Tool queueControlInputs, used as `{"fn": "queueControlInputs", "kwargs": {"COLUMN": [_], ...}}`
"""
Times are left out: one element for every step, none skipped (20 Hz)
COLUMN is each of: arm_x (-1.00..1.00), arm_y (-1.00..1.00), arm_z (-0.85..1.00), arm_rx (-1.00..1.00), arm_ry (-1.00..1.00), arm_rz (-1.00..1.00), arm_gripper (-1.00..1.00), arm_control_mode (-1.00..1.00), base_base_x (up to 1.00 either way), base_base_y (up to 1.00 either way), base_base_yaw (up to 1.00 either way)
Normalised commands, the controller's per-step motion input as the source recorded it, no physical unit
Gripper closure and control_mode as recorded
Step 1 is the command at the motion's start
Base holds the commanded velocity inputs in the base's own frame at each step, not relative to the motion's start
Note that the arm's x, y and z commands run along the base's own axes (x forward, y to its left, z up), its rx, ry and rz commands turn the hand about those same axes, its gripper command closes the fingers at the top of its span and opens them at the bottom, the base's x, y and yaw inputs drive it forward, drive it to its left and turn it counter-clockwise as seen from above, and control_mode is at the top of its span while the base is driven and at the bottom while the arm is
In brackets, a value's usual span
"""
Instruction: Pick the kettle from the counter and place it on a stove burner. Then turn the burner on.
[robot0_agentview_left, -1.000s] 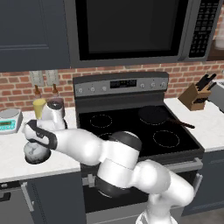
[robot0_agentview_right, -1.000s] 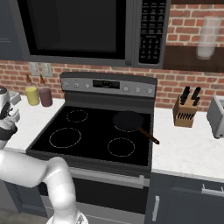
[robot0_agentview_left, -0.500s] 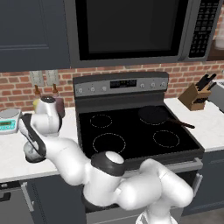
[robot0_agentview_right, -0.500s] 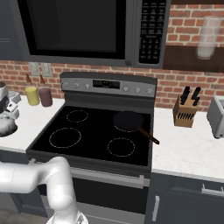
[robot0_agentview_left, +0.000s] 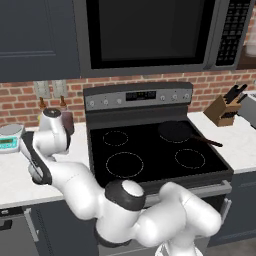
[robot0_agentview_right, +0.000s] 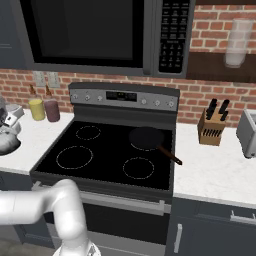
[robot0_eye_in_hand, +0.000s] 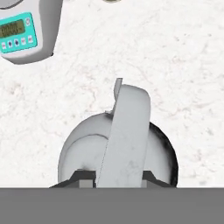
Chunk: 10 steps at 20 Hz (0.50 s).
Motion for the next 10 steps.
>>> {"fn": "queueControlInputs", "kwargs": {"arm_x": [-0.33,-0.32,-0.26,-0.26,-0.16,-0.11,0.0,0.0,0.0,0.0], "arm_y": [-0.65,-0.79,-0.86,-0.89,-0.99,-1.0,-1.0,-1.0,-1.0,-1.0], "arm_z": [0.04,0.13,0.12,0.1,0.13,0.18,0.17,0.19,0.22,0.19], "arm_rx": [0.0,0.0,0.0,0.0,0.0,0.0,0.0,0.0,0.0,0.03], "arm_ry": [-0.33,-0.35,-0.35,-0.34,-0.3,-0.27,-0.2,-0.18,-0.18,-0.13], "arm_rz": [0.0,0.0,0.0,0.0,-0.01,-0.03,-0.05,-0.06,-0.07,-0.07], "arm_gripper": [1.0,1.0,1.0,1.0,1.0,1.0,1.0,1.0,1.0,1.0], "arm_control_mode": [-1.0,-1.0,-1.0,-1.0,-1.0,-1.0,-1.0,-1.0,-1.0,-1.0], "base_base_x": [0.0,0.0,0.0,0.0,0.0,0.0,0.0,0.0,0.0,0.0], "base_base_y": [0.0,0.0,0.0,0.0,0.0,0.0,0.0,0.0,0.0,0.0], "base_base_yaw": [0.0,0.0,0.0,0.0,0.0,0.0,0.0,0.0,0.0,0.0]}}
